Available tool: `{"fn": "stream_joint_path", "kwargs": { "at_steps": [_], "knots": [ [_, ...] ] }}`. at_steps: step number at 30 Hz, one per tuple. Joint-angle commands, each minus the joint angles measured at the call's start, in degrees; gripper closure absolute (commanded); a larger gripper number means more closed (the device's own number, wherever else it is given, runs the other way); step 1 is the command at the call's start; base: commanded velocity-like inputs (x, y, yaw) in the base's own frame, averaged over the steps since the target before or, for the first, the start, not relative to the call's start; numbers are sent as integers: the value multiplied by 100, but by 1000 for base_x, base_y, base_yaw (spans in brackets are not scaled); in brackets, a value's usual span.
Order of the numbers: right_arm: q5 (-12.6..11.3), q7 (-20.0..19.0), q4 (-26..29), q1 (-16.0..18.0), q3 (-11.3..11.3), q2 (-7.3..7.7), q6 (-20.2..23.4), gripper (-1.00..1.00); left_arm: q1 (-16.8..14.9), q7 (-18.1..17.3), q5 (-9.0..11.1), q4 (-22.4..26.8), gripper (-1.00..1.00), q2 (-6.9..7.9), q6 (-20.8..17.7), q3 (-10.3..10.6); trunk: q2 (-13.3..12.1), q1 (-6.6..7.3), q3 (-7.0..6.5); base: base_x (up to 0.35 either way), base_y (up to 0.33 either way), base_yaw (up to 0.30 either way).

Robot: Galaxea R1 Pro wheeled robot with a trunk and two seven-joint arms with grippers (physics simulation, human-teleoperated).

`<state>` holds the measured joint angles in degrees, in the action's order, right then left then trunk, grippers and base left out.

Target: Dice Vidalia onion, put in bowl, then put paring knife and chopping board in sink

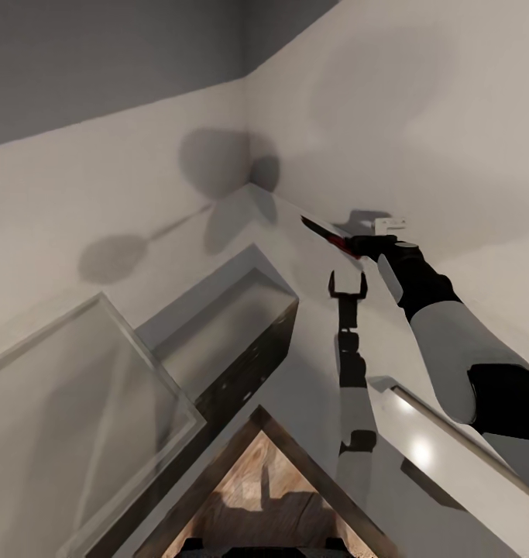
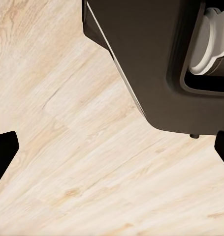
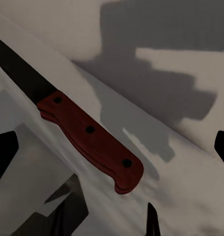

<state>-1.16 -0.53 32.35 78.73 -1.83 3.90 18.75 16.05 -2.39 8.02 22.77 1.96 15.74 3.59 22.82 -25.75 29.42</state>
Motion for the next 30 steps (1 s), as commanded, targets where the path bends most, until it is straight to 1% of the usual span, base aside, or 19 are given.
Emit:
{"fn": "stream_joint_path", "kwargs": {
  "at_steps": [1,30],
  "knots": [
    [-9,-6,9,2,-19,5,33,-100,3,-7,59,8,-100,6,8,37,10,-3,17,0,0,0],
    [-16,-51,72,2,-1,14,11,-100,3,2,59,0,-100,23,8,28,10,-3,280,0,0,0]
  ]
}}
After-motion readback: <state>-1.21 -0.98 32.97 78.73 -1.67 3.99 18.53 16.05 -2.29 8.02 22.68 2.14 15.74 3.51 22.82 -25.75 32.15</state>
